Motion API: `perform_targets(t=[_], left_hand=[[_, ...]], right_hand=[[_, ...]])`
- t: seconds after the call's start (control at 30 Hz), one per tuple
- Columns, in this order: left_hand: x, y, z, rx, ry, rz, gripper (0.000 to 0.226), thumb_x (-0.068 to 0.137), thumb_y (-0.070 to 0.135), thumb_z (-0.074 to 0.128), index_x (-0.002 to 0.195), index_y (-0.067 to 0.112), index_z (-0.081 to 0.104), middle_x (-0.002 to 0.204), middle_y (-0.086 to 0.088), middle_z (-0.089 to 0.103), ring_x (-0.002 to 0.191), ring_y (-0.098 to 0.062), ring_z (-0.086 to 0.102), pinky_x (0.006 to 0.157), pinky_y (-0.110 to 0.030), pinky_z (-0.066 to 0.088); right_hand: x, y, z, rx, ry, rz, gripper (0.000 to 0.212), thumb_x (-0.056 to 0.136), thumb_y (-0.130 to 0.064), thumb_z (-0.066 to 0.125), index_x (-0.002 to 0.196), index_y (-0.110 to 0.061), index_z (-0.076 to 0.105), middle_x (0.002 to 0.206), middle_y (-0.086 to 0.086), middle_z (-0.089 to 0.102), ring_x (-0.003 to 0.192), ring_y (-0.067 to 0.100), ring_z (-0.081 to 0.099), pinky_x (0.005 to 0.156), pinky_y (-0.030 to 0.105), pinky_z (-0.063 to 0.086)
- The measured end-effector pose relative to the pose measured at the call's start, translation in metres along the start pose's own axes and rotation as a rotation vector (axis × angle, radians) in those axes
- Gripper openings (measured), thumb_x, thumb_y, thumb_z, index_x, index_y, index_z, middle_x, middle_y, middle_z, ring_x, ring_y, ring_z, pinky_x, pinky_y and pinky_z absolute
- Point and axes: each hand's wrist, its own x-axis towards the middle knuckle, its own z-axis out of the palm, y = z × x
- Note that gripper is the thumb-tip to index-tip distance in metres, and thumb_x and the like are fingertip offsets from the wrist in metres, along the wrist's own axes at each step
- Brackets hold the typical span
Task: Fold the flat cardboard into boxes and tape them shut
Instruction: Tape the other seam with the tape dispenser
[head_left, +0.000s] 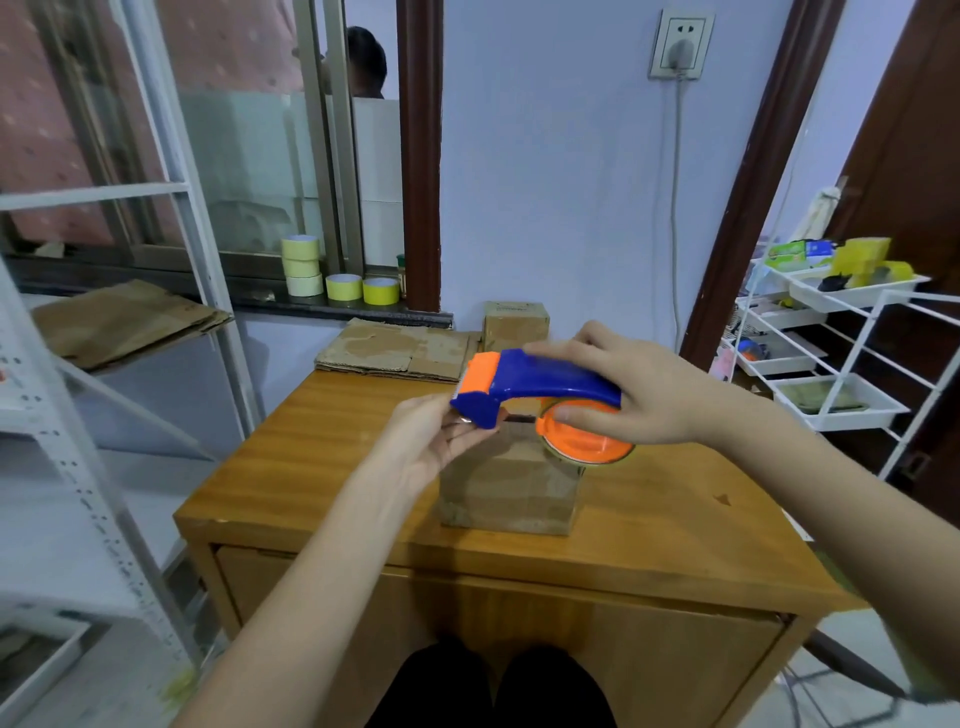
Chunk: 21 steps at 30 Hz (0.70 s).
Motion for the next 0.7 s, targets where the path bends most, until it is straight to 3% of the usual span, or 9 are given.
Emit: perform_targets(t=[0.1,0.17,0.27,0.37,0.43,0.5,0.7], left_hand=[[0.001,0.002,-0.003,0.018,0.011,0.008,0.01,0.094,0.008,0.055,0.101,0.001,0.06,0.086,-0.018,0.071,0.077,-0.024,0.071,0.055,-0.029,0.059],[0.002,0.002,-0.004,0.029,0.003,-0.002,0.014,0.093,0.011,0.056,0.104,0.002,0.059,0.091,-0.019,0.071,0.081,-0.025,0.071,0.057,-0.031,0.06],[0.003,0.002,-0.002,0.035,0.012,0.004,0.024,0.091,0.016,0.061,0.11,0.002,0.058,0.092,-0.018,0.071,0.077,-0.023,0.072,0.058,-0.034,0.06],[0.003,0.002,0.002,0.031,0.051,0.044,0.015,0.092,0.014,0.061,0.103,0.005,0.058,0.09,-0.016,0.07,0.076,-0.02,0.071,0.055,-0.029,0.058],[0.004,0.0,0.003,0.157,0.095,0.096,0.005,0.095,0.013,0.057,0.095,0.008,0.059,0.089,-0.013,0.069,0.075,-0.017,0.065,0.056,-0.024,0.054],[0.009,-0.004,0.002,0.301,0.137,0.176,0.011,0.097,0.012,0.053,0.09,0.01,0.06,0.082,-0.011,0.066,0.07,-0.015,0.059,0.054,-0.02,0.049],[0.015,-0.012,0.006,0.522,0.169,0.329,0.01,0.098,0.005,0.045,0.098,0.004,0.055,0.063,-0.004,0.056,0.049,-0.008,0.048,0.039,-0.013,0.038]], right_hand=[[-0.002,0.001,-0.003,-0.08,-0.116,-0.012,0.057,0.088,-0.057,0.048,0.141,-0.045,0.031,0.101,-0.004,0.042,0.065,0.002,0.045,0.062,0.013,0.033],[-0.004,-0.001,-0.003,-0.023,-0.119,0.005,0.053,0.089,-0.048,0.052,0.136,-0.052,0.028,0.099,-0.004,0.042,0.068,0.003,0.047,0.065,0.015,0.036],[-0.006,-0.004,0.003,0.055,-0.016,0.017,0.053,0.077,-0.056,0.041,0.128,-0.058,0.029,0.097,-0.003,0.042,0.074,0.009,0.05,0.068,0.02,0.043],[-0.007,-0.001,0.01,0.089,0.095,0.037,0.058,0.073,-0.055,0.043,0.131,-0.052,0.039,0.092,-0.009,0.04,0.072,0.01,0.051,0.065,0.021,0.043],[-0.006,0.003,0.009,0.077,0.134,0.045,0.06,0.075,-0.058,0.049,0.134,-0.049,0.04,0.088,-0.017,0.037,0.07,0.005,0.048,0.062,0.016,0.036],[-0.004,0.006,0.006,0.047,0.124,0.039,0.062,0.078,-0.061,0.056,0.136,-0.047,0.039,0.085,-0.02,0.036,0.068,0.0,0.045,0.061,0.014,0.03],[0.007,0.01,-0.003,0.058,0.058,0.025,0.059,0.082,-0.06,0.057,0.136,-0.042,0.043,0.082,-0.02,0.039,0.07,-0.002,0.045,0.065,0.013,0.03]])
